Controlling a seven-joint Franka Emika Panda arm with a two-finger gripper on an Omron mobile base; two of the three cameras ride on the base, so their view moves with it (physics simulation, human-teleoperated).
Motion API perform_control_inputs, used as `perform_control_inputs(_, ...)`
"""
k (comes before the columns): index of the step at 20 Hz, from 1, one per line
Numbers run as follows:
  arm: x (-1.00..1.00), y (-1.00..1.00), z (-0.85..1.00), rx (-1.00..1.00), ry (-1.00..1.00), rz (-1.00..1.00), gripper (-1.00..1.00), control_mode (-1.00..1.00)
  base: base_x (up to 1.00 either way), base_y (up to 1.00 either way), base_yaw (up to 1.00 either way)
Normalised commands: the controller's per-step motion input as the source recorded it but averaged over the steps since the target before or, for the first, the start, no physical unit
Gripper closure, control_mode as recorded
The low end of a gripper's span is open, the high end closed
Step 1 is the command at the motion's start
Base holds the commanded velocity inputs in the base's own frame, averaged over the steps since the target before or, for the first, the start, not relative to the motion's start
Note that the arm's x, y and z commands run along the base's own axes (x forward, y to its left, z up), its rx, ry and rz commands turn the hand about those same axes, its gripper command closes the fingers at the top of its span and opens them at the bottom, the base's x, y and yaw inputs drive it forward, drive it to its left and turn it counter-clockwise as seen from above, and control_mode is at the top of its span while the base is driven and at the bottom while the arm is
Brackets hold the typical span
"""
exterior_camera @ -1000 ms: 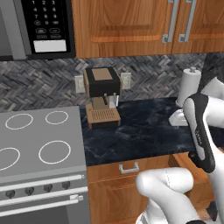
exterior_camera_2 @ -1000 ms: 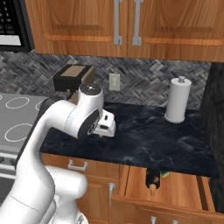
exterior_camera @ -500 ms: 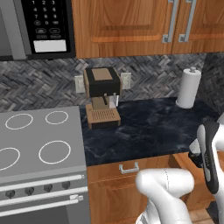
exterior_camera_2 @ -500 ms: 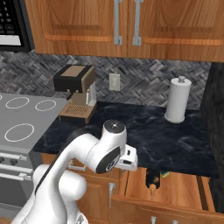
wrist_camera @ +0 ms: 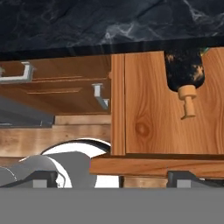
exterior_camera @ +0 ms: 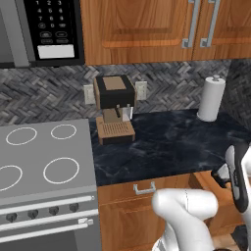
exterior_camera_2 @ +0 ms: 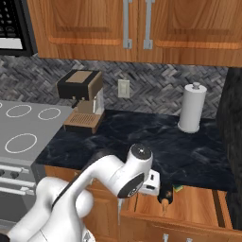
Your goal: Restock the sink supplies by placing the sponge and soap dispenser on the counter and next to the sink. Make sure the soap dispenser is upright.
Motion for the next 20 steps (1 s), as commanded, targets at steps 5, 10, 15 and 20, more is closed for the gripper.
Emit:
perform_control_inputs(5, 0.32, -0.19, -0.53, 0.07, 0.01, 0.00, -1.00, -1.00, 0.00, 0.00, 0.00)
perform_control_inputs(10, 0.13, -0.34, -0.49, 0.07, 0.00, 0.00, -1.00, -1.00, 0.00, 0.00, 0.00)
perform_control_inputs(15, 0.00, -0.36, -0.36, 0.06, 0.00, 0.00, -1.00, -1.00, 0.00, 0.00, 0.00)
perform_control_inputs(20, 0.00, -0.32, -0.37, 0.08, 0.00, 0.00, -1.00, -1.00, 0.00, 0.00, 0.00)
